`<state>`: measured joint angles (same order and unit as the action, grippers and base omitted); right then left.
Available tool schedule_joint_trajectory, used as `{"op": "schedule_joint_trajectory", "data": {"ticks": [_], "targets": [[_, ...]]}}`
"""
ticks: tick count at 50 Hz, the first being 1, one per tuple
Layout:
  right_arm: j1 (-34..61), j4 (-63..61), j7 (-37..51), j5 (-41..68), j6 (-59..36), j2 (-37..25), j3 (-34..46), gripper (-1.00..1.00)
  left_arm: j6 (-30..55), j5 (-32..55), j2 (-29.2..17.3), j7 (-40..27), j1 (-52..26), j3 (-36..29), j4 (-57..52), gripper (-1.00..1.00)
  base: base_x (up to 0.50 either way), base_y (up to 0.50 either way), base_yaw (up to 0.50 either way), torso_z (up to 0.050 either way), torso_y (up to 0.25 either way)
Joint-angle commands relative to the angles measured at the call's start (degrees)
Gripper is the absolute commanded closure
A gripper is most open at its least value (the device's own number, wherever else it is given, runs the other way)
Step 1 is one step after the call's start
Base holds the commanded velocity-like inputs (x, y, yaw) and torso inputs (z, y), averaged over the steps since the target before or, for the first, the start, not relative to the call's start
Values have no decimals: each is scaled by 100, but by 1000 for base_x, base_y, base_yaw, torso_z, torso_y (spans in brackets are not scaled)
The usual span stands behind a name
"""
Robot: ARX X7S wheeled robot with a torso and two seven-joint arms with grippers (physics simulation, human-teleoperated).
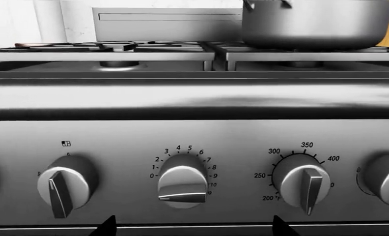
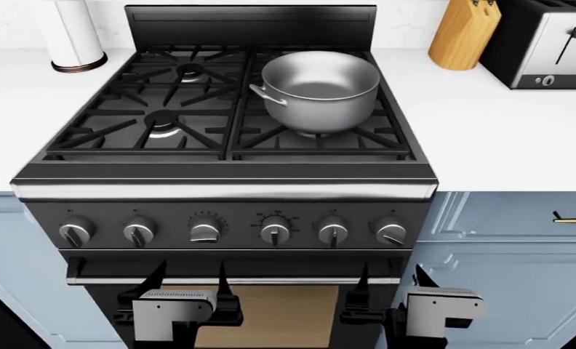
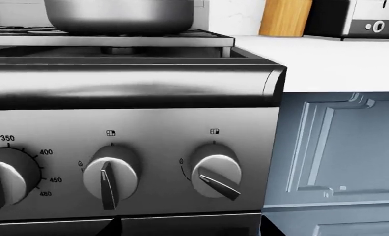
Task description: Turn off the front right burner of the stove.
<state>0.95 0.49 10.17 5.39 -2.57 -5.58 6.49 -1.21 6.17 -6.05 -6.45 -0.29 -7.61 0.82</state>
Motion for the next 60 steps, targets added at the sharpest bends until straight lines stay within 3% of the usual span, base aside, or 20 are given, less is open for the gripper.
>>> {"op": "schedule_joint_trajectory", "data": {"ticks": [1,14,16,26,60], "targets": [[39,33,119,131,0,-54,-9,-100,-5,61,-63,-73,3,-75,-9,-100,0,469,0,0,0],[9,-183,389,91,-158,-164,-27,-100,101,130,-128,-157,11,-141,-143,-100,0,38,0,0,0],[42,-627,732,-742,-721,-448,183,-100,26,164,-124,-145,-39,-132,-1,-100,0,0,0,0,0],[169,-957,749,-1103,-1228,-716,307,-100,-30,208,-150,-179,-73,-179,89,-100,0,0,0,0,0],[1233,1156,535,-1298,-977,-773,897,-100,-35,294,-277,-337,-51,-332,29,-100,0,0,0,0,0]]}}
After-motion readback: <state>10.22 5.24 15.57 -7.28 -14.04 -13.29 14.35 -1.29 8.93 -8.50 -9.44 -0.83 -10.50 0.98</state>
